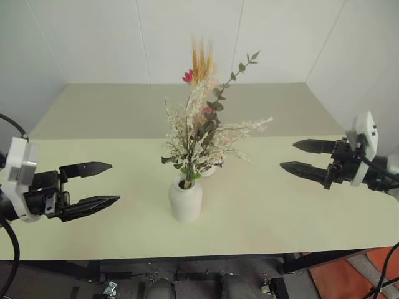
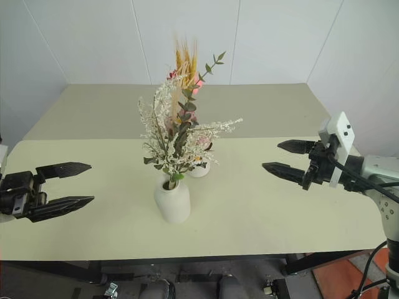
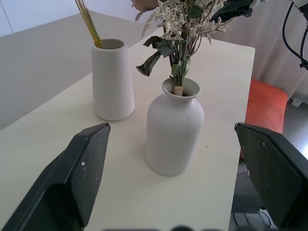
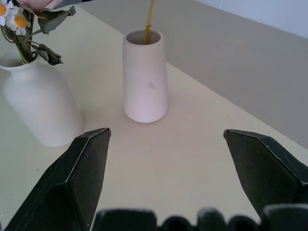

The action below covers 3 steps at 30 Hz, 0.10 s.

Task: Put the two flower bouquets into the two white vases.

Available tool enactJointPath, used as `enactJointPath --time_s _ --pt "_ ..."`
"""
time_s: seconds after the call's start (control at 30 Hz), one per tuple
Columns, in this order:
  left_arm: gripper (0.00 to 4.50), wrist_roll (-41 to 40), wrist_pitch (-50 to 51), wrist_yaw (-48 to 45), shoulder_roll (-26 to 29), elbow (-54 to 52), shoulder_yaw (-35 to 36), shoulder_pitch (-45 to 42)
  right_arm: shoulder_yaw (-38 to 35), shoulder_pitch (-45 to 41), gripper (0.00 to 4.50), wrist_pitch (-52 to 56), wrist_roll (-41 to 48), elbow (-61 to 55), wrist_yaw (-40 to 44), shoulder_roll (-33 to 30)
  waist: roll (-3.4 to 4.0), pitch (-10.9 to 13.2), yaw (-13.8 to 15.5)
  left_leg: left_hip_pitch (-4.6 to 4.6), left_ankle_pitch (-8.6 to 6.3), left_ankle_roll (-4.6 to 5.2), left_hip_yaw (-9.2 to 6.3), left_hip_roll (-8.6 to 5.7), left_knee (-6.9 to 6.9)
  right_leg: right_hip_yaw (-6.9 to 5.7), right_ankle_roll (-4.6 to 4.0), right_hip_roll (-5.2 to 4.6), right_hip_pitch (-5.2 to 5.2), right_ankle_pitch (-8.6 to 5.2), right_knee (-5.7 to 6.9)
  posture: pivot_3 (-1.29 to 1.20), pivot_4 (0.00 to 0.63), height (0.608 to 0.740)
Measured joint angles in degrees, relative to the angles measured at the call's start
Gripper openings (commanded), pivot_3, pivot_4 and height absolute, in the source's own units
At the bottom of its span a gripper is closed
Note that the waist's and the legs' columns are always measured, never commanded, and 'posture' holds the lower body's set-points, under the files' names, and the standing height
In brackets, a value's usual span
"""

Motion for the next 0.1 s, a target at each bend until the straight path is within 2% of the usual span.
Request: enactJointPath --time_s 0.1 --pt "4.5 -0.92 0.0 0.85 0.47 0.13 -0.02 -0.05 0.02 0.55 4.46 0.0 0.02 0.0 -0.04 0.0 0.0 0.0 0.0 -0.03 0.0 0.0 0.02 0.0 0.0 0.02 -0.03 0.0 -0.04 0.01 0.0 0.0 0.15 0.74"
